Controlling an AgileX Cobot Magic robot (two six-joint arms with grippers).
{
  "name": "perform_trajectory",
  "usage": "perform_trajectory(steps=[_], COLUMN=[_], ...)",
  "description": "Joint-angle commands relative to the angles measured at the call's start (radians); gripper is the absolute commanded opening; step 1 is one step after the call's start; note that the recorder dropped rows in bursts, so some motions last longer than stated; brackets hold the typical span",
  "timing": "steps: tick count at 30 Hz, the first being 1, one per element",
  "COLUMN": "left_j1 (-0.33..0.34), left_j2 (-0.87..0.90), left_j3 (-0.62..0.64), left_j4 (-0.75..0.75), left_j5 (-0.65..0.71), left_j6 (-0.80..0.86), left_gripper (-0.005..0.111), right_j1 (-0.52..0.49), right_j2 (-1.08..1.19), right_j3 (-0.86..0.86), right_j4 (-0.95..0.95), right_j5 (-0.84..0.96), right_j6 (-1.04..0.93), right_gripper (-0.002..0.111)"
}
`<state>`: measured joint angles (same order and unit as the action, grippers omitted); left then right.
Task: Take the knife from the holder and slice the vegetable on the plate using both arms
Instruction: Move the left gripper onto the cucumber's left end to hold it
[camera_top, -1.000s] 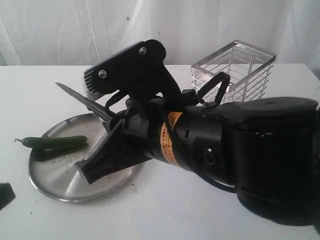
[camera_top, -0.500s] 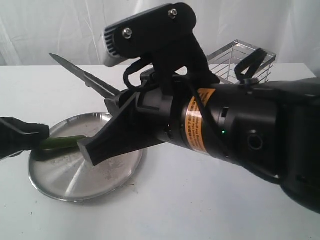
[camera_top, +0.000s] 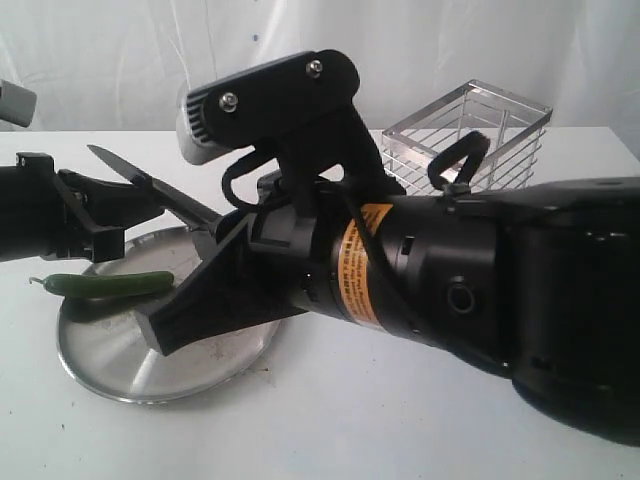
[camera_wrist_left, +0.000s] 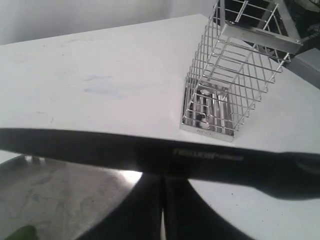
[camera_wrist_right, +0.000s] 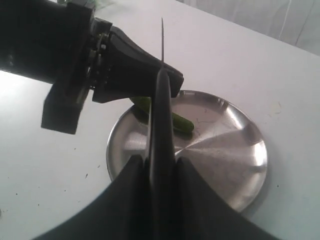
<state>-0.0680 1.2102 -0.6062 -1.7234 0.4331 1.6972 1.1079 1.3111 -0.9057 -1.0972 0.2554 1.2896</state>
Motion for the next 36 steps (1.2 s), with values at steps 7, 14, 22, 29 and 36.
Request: perform_trajectory(steps=[7,14,22,29,36], left_j1=[-0.004,-0.004,-0.004,-0.004,-0.004], left_j2=[-0.001,-0.001,-0.001,-0.001,-0.067], left_j3=[-0.007,-0.047,-0.048,0.038,0.074], left_j4=[-0.021,-0.021,-0.021,-0.021,-0.021], left_j5=[0.004,0.004,0.003,-0.037,-0.039], left_j6=[0.026,0.026,0.026,0.026,0.026], left_gripper=[0.0,0.0,0.0,0.0,0.0], right_j1=[0.002,0.002,0.002,-0.001,-0.001], right_j2=[-0.001,-0.001,-0.009,-0.05,-0.022], right_j3=[0.011,0.058,0.058,0.058,0.058], right_j4=[0.102,0.193,0.19,0.19,0.257], right_j5=[-0.011,-0.014,0.002,0.143,0.174], right_j6=[-0.062,-0.147,-0.171,-0.162,-0.128], right_gripper=[0.0,0.0,0.0,0.0,0.0])
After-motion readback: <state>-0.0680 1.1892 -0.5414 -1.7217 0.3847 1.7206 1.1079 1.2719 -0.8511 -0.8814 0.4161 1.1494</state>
